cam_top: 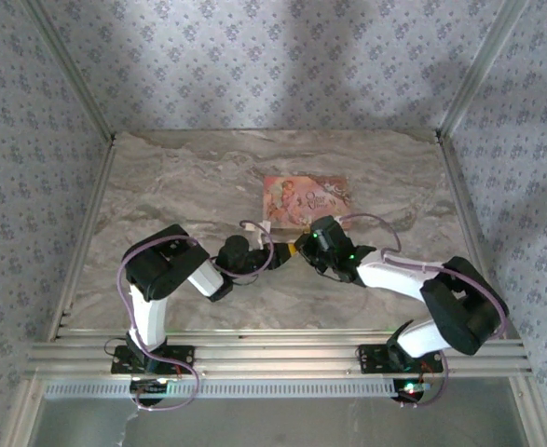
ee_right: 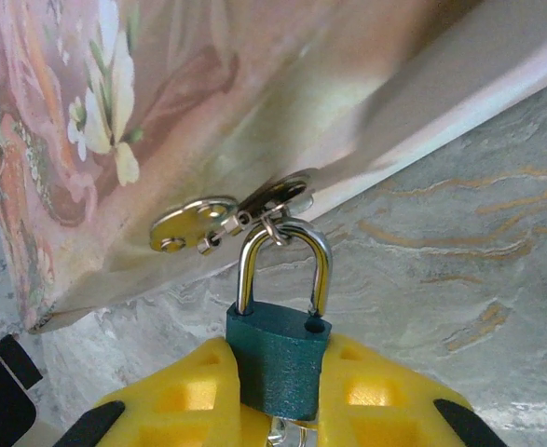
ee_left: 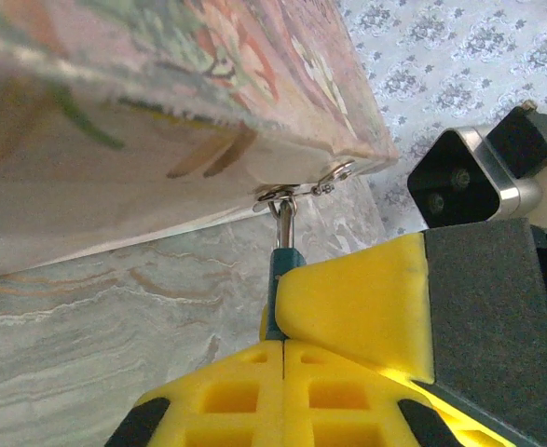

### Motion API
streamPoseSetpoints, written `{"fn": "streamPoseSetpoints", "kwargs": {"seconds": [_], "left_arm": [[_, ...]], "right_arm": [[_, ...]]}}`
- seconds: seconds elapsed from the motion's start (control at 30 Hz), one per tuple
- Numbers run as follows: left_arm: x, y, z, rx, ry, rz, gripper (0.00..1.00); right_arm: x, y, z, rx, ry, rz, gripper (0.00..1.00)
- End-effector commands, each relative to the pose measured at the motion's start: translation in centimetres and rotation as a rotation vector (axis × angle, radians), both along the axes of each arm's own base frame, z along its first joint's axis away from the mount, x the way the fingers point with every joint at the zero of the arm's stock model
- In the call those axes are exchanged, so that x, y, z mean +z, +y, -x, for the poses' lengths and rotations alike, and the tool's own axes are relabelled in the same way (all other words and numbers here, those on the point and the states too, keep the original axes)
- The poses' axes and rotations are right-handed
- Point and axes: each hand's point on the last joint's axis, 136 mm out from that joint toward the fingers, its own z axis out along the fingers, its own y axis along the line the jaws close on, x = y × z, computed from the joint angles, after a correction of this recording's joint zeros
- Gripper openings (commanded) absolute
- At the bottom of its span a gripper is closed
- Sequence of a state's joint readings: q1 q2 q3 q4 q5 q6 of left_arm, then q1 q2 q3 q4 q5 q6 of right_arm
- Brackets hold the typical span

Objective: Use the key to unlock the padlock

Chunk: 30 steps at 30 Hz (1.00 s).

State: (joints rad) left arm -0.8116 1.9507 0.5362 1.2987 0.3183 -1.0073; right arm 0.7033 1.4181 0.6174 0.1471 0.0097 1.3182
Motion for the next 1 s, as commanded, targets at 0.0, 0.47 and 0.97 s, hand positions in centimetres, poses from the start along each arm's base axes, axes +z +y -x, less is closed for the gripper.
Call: {"fn": "streamPoseSetpoints", "kwargs": {"seconds": [0.0, 0.47, 0.97], "left_arm": [[3.4, -1.2, -0.2, -0.029, -0.084, 0.067, 0.03], [2.2, 0.8, -0.3, 0.011, -0.089, -0.083, 0.32], [1.3, 1.4, -1.1, 0.014, -0.073, -0.173, 0.32]], "right_arm": [[0.7, 0.0, 0.5, 0.047, -0.047, 0.042, 0.0], [-1.6, -1.9, 2.7, 0.301, 0.052, 0.356, 0.0], [-0.9, -1.9, 2.9, 0.496, 0.04, 0.683, 0.0]]}}
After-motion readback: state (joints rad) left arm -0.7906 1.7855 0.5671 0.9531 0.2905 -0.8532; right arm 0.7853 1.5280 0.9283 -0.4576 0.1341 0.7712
